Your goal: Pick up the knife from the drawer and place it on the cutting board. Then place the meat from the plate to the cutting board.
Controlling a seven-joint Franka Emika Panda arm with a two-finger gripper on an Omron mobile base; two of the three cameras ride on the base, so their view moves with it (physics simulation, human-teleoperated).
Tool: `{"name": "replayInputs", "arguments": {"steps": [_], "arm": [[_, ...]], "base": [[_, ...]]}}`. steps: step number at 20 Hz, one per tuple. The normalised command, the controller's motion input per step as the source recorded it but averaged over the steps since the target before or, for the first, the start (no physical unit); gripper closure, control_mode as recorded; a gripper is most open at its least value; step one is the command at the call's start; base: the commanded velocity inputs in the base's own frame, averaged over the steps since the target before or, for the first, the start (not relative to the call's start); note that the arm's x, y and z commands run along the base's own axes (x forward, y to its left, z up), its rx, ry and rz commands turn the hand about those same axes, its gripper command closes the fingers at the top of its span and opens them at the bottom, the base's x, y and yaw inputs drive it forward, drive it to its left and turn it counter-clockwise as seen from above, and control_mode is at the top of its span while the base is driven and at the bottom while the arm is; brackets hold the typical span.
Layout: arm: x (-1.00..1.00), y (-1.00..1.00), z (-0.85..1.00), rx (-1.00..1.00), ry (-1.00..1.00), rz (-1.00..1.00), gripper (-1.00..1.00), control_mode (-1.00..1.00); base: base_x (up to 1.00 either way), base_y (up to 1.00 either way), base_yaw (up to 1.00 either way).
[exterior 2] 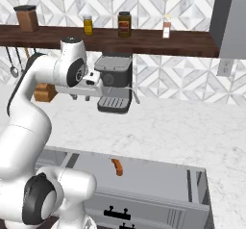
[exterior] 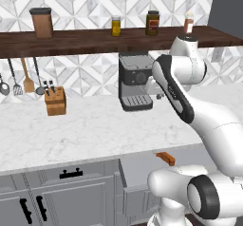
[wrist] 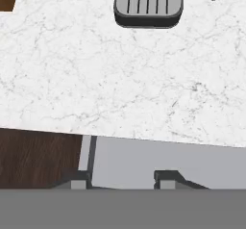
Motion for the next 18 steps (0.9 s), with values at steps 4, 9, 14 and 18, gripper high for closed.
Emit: {"name": "replayInputs", "arguments": {"steps": [4,9,14,18], "arm": [[-0.3,0.01,-0.15,0.0,0.02,0.0,-1.0,-1.0],[-0.55,0.06,-0.36,-0.01,0.07,-0.19,-1.0,-1.0],[-0.15,0.0,-0.31,0.01,0.17,-0.31,-1.0,-1.0],[0.0,0.0,-0.1,0.0,0.09,-0.01,-1.0,1.0]], "base": [[0.0,0.0,0.0],[0.0,0.0,0.0],[0.0,0.0,0.0],[-0.05,0.03,-0.03]]}}
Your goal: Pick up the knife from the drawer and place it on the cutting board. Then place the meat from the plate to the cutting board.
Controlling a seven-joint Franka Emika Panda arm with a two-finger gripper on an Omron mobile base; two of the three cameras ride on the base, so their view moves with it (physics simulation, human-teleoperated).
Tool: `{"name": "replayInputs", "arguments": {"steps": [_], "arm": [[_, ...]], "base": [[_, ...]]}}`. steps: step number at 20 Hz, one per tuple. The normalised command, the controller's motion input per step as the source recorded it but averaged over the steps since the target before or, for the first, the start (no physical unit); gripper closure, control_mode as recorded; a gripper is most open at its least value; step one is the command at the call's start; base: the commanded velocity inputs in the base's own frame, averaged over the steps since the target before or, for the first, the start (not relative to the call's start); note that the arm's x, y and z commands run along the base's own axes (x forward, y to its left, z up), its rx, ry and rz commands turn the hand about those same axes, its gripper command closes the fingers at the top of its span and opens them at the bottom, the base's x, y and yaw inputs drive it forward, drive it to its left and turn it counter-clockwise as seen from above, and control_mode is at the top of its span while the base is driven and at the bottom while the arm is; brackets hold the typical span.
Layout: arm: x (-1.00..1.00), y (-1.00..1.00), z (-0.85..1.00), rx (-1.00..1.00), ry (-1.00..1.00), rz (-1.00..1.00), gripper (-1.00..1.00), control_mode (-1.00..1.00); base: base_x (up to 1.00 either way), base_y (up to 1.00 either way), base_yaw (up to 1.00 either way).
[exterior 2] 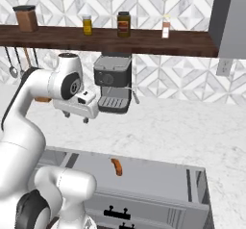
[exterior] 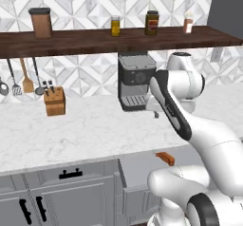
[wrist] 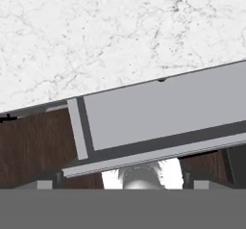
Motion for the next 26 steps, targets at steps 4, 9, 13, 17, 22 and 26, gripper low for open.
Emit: {"name": "replayInputs", "arguments": {"steps": [4,9,13,17,22,26], "arm": [[0.0,0.0,0.0,0.0,0.0,0.0,-1.0,1.0],[0.0,0.0,0.0,0.0,0.0,0.0,-1.0,1.0],[0.0,0.0,0.0,0.0,0.0,0.0,-1.0,1.0],[0.0,0.0,0.0,0.0,0.0,0.0,-1.0,1.0],[0.0,0.0,0.0,0.0,0.0,0.0,-1.0,1.0],[0.0,0.0,0.0,0.0,0.0,0.0,-1.0,1.0]], "base": [[-0.62,0.0,-0.47],[-0.46,0.04,-0.59],[-0.29,0.0,-0.5],[-0.26,-0.09,-0.4],[-0.65,-0.4,-0.3],[-0.23,-0.67,-0.14]]}}
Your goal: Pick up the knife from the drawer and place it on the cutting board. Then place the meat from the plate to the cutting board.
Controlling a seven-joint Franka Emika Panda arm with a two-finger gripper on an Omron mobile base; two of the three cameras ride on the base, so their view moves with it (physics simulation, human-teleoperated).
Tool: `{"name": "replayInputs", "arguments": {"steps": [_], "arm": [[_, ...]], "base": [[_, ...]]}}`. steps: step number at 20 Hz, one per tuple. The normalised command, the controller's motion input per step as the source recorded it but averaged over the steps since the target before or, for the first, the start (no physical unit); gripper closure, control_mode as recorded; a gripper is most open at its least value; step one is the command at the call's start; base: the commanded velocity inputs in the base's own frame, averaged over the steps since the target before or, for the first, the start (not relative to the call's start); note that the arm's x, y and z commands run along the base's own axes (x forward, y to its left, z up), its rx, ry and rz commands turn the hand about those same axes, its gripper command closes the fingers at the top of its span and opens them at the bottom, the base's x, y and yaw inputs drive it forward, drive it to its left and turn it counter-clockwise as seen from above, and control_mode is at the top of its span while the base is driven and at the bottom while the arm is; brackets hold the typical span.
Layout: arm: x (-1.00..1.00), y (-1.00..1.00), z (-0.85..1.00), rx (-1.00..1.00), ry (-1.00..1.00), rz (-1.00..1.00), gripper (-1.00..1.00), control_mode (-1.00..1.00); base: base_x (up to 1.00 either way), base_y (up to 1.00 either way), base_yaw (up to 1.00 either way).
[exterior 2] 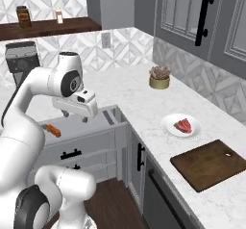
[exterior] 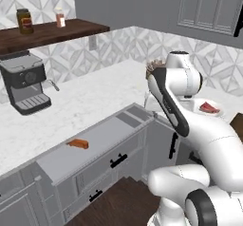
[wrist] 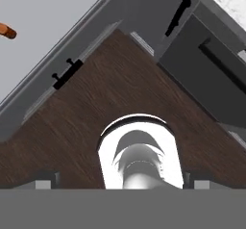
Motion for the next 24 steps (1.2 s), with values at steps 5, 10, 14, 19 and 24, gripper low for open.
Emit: {"name": "replayInputs", "arguments": {"steps": [5,10,14,19,24], "arm": [[0.0,0.0,0.0,0.0,0.0,0.0,-1.0,1.0],[0.0,0.0,0.0,0.0,0.0,0.0,-1.0,1.0],[0.0,0.0,0.0,0.0,0.0,0.0,-1.0,1.0],[0.0,0.37,-0.55,0.03,0.08,-0.04,-1.0,-1.0],[0.53,1.0,-1.0,-0.06,0.26,-0.07,-1.0,-1.0]], "base": [[0.06,-0.67,-0.15],[0.09,-0.26,-0.22],[0.06,0.0,-0.02],[0.0,-0.01,0.0],[0.0,0.0,0.0]]}}
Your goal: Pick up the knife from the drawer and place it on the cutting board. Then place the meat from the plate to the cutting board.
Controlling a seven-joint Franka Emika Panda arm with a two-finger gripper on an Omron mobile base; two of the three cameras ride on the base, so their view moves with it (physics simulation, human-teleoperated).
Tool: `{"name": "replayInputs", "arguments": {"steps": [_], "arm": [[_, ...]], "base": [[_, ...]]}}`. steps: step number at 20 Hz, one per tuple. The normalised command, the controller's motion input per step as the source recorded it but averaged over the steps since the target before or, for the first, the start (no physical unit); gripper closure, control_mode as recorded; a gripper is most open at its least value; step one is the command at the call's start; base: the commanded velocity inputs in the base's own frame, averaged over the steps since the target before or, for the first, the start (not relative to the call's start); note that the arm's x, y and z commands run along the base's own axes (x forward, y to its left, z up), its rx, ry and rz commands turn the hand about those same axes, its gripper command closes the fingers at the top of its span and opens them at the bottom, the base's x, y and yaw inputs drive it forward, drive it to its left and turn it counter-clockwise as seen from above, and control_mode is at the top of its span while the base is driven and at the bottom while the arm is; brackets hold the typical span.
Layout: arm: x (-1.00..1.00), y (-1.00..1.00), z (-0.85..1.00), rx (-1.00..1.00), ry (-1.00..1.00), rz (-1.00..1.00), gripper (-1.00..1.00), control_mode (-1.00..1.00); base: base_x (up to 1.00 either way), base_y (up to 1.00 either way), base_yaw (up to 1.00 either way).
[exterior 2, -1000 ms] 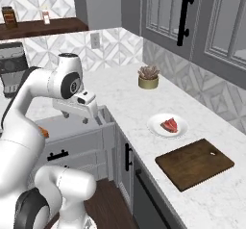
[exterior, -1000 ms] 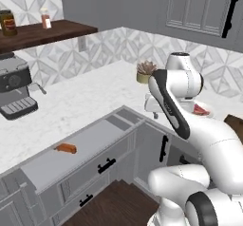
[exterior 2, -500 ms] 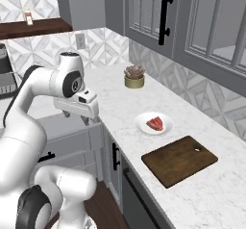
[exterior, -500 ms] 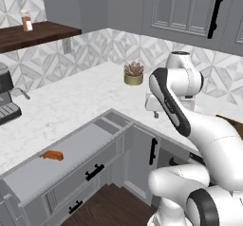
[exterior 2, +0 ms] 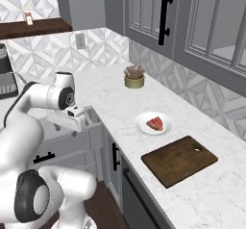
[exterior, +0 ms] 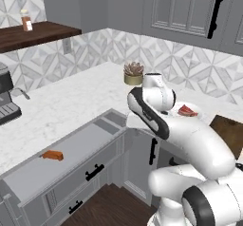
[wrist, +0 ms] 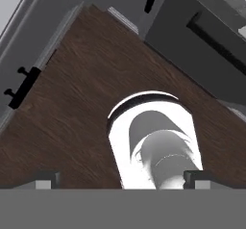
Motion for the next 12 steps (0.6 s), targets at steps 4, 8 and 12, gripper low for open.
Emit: {"name": "replayInputs", "arguments": {"steps": [4,8,12], "arm": [[0.96,0.94,-0.51,0.0,0.2,-0.11,-1.0,-1.0],[0.99,0.95,-0.33,-0.03,0.03,-0.14,-1.0,-1.0],[0.95,0.82,-0.47,-0.1,0.0,-0.11,-1.0,-1.0]], "base": [[0.0,0.0,0.0],[0.0,0.0,0.0],[0.0,0.0,0.0]]}}
